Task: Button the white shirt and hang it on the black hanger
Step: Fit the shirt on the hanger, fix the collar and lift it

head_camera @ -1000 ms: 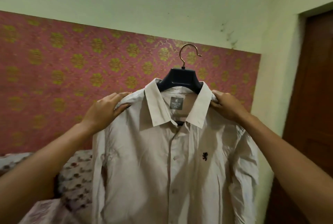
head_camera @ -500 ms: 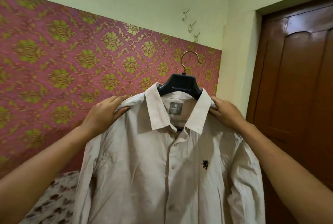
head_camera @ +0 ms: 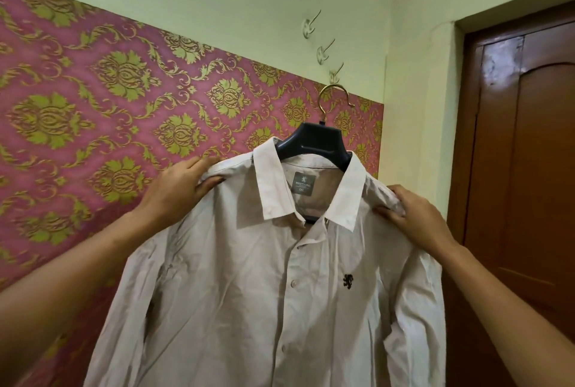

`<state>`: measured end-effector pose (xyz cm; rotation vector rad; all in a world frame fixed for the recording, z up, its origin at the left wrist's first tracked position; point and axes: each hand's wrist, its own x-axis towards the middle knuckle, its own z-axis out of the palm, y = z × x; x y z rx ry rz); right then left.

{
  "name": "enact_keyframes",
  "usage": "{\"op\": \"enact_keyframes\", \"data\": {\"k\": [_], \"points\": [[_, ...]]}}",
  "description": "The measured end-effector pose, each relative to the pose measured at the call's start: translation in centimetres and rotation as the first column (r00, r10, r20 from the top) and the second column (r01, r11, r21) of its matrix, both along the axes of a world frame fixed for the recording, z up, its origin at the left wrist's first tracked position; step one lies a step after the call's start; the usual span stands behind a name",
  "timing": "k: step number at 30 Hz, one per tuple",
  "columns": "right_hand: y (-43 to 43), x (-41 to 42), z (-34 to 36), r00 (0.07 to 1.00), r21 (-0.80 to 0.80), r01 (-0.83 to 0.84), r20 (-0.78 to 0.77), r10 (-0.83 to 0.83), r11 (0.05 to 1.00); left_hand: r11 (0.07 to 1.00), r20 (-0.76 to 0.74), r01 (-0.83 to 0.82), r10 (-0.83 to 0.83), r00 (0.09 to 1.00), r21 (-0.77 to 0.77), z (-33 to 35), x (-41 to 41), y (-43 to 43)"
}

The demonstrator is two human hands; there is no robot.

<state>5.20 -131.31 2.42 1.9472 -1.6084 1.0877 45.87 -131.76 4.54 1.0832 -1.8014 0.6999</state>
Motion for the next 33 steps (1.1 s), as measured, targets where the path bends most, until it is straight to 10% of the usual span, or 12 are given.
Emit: {"op": "enact_keyframes", "data": {"k": [8,14,33], "points": [[-12.7,-1.8,2.1,0.996,-0.067,0.063,0.062,-0.059,0.996,0.996,-0.142,-0.006,-0.007,0.99,-0.091,4.5,-2.9,-10.8],[-21.8,-4.6,8.2,0.997,-0.093,-0.019,0.079,0.027,0.995,0.913,0.134,-0.097,0.161,0.978,-0.395,7.1,-4.0,-18.2],[-41.2,-8.1,22.2,0.991,-0.403,-0.045,0.099,0.092,0.914,0.773,-0.158,-0.29,0.244,0.957,-0.564,20.2,-11.9,-31.1]]}}
